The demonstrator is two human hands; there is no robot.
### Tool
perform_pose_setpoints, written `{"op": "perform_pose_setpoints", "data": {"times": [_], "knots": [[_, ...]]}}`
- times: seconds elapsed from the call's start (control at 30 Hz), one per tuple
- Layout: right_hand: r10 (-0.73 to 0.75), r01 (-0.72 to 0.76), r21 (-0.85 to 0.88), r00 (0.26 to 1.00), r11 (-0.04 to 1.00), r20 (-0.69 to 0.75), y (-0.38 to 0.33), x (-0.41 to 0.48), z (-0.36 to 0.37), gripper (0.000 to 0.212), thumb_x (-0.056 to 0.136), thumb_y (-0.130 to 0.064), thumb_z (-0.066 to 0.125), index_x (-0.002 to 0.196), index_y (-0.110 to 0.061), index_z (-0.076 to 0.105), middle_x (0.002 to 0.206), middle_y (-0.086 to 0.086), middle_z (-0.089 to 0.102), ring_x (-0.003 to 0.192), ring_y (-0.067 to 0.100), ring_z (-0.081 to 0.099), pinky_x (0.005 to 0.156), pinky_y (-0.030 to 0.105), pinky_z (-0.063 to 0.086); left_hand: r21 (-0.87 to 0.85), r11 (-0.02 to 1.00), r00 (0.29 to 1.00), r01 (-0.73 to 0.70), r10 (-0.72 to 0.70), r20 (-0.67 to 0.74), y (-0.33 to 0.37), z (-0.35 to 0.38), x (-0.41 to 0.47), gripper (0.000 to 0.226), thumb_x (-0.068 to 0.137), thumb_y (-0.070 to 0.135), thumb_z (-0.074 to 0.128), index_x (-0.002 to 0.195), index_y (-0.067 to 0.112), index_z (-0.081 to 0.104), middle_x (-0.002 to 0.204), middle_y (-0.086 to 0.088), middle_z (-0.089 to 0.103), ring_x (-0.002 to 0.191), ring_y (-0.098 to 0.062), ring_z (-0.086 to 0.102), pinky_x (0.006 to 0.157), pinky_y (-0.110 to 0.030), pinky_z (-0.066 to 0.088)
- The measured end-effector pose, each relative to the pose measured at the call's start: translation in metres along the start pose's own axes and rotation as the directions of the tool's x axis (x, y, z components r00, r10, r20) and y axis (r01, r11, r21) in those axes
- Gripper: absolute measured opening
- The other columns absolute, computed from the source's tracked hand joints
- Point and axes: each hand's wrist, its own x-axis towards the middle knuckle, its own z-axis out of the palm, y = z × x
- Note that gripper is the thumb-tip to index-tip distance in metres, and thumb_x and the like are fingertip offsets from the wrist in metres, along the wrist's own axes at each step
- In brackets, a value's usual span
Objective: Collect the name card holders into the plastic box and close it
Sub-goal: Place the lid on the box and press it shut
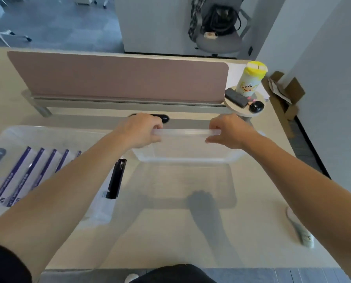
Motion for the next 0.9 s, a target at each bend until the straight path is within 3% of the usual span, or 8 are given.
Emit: {"op": "perform_pose_setpoints", "data": {"times": [0.13,0.23,0.37,0.6,0.9], "knots": [[0.021,-0.023,0.066,0.999,0.998,0.034,-0.025,-0.048,0.032,0.036,0.078,-0.048,0.078,0.092,-0.026,0.053,0.095,-0.006,0.052,0.091,0.021,0.054,0.075,0.035,0.046,-0.186,0.981,0.987,-0.058,0.084,0.139,-0.013,0.019,-0.05,0.04,0.066,0.057,0.078,0.09,0.032,0.058,0.086,0.011,0.056,0.075,-0.012,0.053,0.07,-0.032,0.045],[0.058,-0.062,0.08,0.997,0.995,0.044,-0.05,-0.084,0.063,0.041,0.075,-0.05,0.08,0.093,-0.022,0.056,0.092,-0.009,0.052,0.086,0.018,0.051,0.077,0.036,0.049,-0.279,0.958,0.97,-0.066,0.127,0.206,-0.029,0.045,-0.089,0.035,0.072,0.051,0.077,0.095,0.029,0.062,0.092,0.007,0.059,0.076,-0.012,0.052,0.069,-0.027,0.044],[0.115,-0.128,0.117,0.987,0.985,0.111,-0.076,-0.129,0.097,0.043,0.072,-0.05,0.082,0.089,-0.024,0.051,0.086,-0.012,0.049,0.082,0.018,0.051,0.073,0.033,0.046,-0.347,0.932,0.964,-0.104,0.18,0.195,-0.04,0.078,-0.124,0.028,0.072,0.044,0.079,0.09,0.031,0.062,0.095,0.003,0.06,0.072,-0.009,0.049,0.068,-0.027,0.042],[0.268,-0.287,0.087,0.946,0.954,0.182,-0.1,-0.195,0.13,0.048,0.076,-0.052,0.078,0.109,-0.022,0.058,0.107,-0.007,0.055,0.093,0.016,0.057,0.08,0.029,0.048,-0.272,0.94,0.932,-0.207,0.274,0.237,-0.04,0.101,-0.15,0.027,0.073,0.034,0.079,0.091,0.026,0.061,0.097,0.002,0.059,0.089,-0.018,0.056,0.077,-0.031,0.046],[0.29,-0.348,0.192,0.916,0.918,0.276,-0.095,-0.216,0.139,0.047,0.069,-0.051,0.083,0.098,-0.022,0.062,0.092,-0.007,0.059,0.084,0.016,0.06,0.071,0.028,0.05,-0.166,0.933,0.896,-0.318,0.353,0.27,-0.027,0.107,-0.152,0.024,0.078,0.029,0.075,0.096,0.024,0.06,0.101,0.007,0.056,0.095,-0.019,0.055,0.085,-0.038,0.048]]}}
